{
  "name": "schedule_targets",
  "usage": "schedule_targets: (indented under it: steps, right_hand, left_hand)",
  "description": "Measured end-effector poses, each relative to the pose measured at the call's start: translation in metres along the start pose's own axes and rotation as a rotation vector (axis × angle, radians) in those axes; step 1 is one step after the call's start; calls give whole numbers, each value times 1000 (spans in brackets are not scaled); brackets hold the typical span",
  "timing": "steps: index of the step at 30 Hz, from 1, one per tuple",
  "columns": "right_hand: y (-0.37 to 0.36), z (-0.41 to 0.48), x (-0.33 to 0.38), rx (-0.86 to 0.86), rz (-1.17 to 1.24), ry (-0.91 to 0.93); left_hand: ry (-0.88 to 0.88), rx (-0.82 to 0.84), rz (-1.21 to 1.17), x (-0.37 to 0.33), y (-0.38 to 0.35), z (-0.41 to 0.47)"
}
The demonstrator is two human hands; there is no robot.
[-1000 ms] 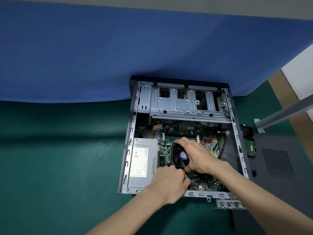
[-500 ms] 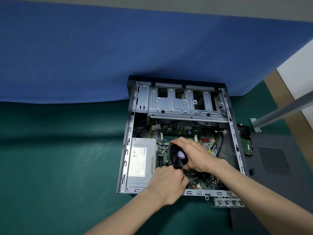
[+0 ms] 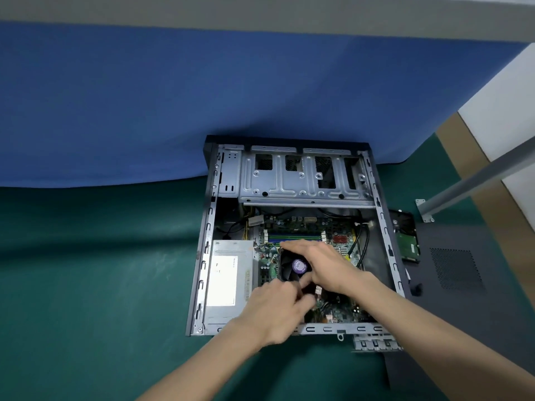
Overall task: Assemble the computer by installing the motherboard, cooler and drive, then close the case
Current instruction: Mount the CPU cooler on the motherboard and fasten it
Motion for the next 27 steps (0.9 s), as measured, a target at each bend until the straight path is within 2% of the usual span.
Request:
schedule_targets:
  steps: [2,3,6,7,8,9,12,19,22,27]
  right_hand:
    - [16,-11,-1,-166,152,-2]
    - [28,-20,-6,-326,177,-18]
    - [67,-60,-39,-890,126,-172]
    - [75,-73,-55,-1002,115,-258]
    - [80,-84,-74,-1044,125,-357]
    - [80,-93,-93,-1024,146,-456]
    - [60,-113,-142,-817,198,-664]
    - [-13,-130,-176,-372,300,-767]
    - [-27,-123,-176,-329,345,-798]
    - [-24,-102,-174,-305,242,-856]
  left_hand:
    - [27,-91,-111,0,5,6]
    - [40,-128,-108,0,6,10]
    - [87,-148,55,-3,5,26]
    - [99,-125,126,-5,3,31]
    - [104,-103,190,-10,1,36]
    - [114,-85,254,-15,-2,41]
    - [161,-60,393,-21,-9,55]
    - [225,-56,463,-15,-17,59]
    - [238,-74,464,-15,-22,58]
    - [256,-102,449,-11,-24,61]
Point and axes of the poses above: each hand's wrist, its own z-axis towards the middle knuckle, its own y-axis out of the back of the hand, x = y × z, the point moved 3 cm from there along z, towards the middle knuckle
